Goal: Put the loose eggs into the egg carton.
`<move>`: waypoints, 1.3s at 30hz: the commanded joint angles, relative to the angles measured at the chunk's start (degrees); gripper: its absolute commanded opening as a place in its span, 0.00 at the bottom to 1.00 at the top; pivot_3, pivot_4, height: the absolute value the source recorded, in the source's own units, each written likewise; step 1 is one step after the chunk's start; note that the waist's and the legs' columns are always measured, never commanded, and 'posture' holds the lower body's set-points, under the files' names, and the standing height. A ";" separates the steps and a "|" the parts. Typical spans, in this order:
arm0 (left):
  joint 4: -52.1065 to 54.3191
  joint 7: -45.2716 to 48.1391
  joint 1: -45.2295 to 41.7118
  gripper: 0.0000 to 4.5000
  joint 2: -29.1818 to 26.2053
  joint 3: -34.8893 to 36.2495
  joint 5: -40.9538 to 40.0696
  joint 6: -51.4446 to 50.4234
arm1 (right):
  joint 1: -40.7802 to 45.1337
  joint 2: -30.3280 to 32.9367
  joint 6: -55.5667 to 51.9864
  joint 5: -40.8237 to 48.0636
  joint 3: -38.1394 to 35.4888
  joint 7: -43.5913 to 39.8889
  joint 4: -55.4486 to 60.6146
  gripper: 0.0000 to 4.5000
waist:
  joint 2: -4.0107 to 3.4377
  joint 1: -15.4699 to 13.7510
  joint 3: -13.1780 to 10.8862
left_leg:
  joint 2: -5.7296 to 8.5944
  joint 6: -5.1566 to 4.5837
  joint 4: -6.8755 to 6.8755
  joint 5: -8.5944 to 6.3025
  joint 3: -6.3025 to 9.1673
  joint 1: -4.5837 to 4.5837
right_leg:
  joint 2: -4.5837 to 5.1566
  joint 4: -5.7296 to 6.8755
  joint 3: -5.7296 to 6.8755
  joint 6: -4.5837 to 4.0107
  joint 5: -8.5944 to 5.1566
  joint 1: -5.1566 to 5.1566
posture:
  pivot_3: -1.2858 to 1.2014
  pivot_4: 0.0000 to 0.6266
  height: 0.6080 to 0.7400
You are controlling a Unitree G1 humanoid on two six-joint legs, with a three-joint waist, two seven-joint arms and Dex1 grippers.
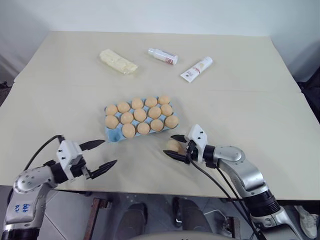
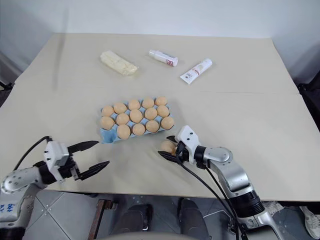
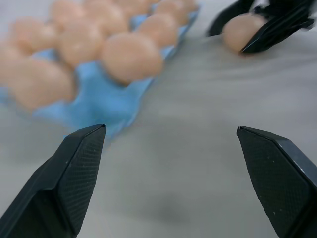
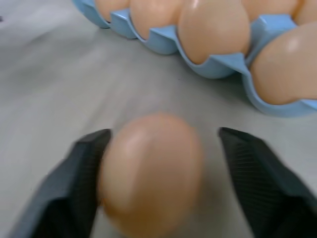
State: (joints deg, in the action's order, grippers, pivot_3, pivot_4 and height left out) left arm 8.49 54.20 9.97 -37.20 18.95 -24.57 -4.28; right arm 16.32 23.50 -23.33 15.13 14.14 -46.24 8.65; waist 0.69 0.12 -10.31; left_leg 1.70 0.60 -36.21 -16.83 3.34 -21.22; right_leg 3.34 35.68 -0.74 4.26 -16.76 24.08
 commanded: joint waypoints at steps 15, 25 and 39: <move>3.79 -10.72 11.69 1.00 7.13 12.63 -2.09 1.75 | 33.73 -24.90 6.85 -6.68 11.33 -0.96 -26.00 0.48 | 0.07 1.85 0.04 | 0.02 0.04 0.00 0.03 -0.09 -0.04 | -0.01 0.32 -0.08 -0.04 -0.01 0.27 | 0.52 0.24 1.00; 4.49 -11.85 12.57 1.00 8.07 12.52 -1.96 2.15 | 40.34 -33.29 12.44 -11.38 11.34 -0.01 -42.84 0.53 | 0.14 1.68 0.08 | 0.07 0.06 0.07 0.02 -0.07 -0.12 | 0.09 0.28 0.03 -0.10 -0.04 0.34 | 0.52 0.24 1.00; 4.05 -11.63 7.64 1.00 6.30 8.24 -0.27 1.43 | 27.32 -19.41 6.84 -2.25 3.82 -8.43 -13.30 1.00 | 0.21 1.17 0.13 | 0.04 0.11 0.06 0.01 -0.02 -0.17 | 0.07 0.28 0.12 -0.11 -0.05 0.35 | 0.52 0.24 1.00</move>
State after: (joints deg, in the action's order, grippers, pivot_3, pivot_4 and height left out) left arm 11.00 42.51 17.80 -30.02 27.41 -25.19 -3.09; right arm 45.90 0.79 -16.78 10.62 21.68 -52.88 -10.46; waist 0.90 1.29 -10.19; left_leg 1.76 0.70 -36.17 -16.81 3.39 -21.41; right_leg 3.43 35.90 -0.55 4.15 -16.81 24.39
